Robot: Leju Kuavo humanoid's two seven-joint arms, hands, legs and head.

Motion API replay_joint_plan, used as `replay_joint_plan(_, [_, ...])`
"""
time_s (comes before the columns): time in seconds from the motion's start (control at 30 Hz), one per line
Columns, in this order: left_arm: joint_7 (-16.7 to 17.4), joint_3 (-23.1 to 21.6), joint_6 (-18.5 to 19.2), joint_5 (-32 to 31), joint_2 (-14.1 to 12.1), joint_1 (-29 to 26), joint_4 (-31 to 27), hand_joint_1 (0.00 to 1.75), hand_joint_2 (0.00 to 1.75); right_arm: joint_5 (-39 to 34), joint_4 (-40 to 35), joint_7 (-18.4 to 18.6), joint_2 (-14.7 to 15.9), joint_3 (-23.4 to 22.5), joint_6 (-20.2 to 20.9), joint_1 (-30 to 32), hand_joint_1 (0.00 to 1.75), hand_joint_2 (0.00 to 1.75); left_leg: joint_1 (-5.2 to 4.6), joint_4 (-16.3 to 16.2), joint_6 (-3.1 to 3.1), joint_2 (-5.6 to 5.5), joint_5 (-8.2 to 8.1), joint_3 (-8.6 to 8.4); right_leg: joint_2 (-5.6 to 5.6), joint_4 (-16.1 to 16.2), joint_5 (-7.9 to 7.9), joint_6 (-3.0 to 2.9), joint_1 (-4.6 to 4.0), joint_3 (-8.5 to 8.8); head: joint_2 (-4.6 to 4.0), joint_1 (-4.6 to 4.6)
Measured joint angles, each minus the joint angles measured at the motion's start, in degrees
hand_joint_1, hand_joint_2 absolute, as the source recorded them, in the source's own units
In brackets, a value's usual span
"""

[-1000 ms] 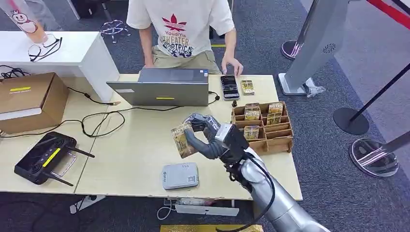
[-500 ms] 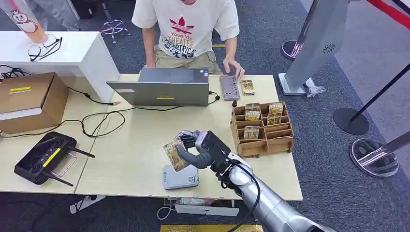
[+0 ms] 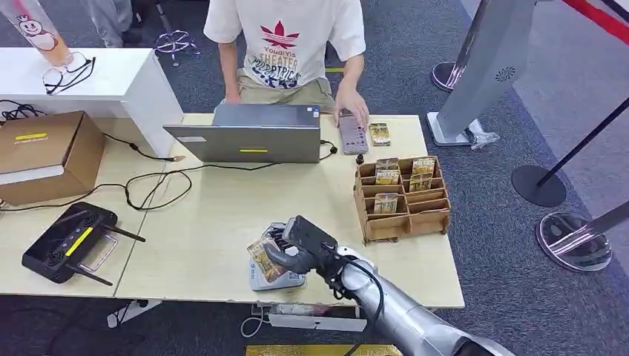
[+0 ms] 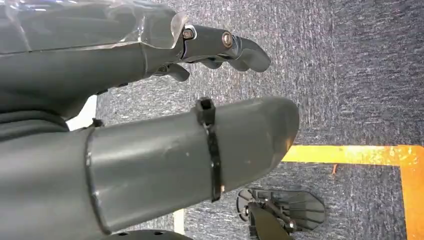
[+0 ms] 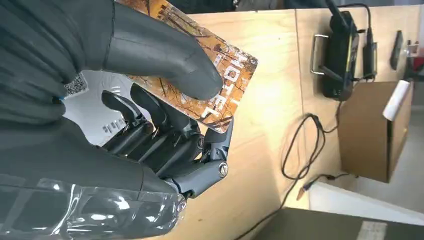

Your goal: Pass the card to the sensor for recognition and then transmit it.

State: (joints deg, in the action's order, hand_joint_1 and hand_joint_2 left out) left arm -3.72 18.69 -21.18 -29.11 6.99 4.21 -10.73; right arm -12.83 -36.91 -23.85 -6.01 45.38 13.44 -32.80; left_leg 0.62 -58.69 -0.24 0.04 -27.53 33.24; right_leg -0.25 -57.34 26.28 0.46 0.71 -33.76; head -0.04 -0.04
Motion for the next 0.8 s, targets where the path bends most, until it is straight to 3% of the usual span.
replay_joint_plan(0.8, [-0.5, 0.0, 0.3, 0.2, -0.6, -0.4, 0.0, 0.0, 0.0, 0.0, 11.7, 2.2, -3.1, 2.9, -0.2, -4.7, 1.75, 1.75, 0.0, 0.0, 0.0, 0.0, 0.0, 0.0, 0.0, 0.0, 0.0, 0.0, 0.0, 0.0, 0.0, 0.0])
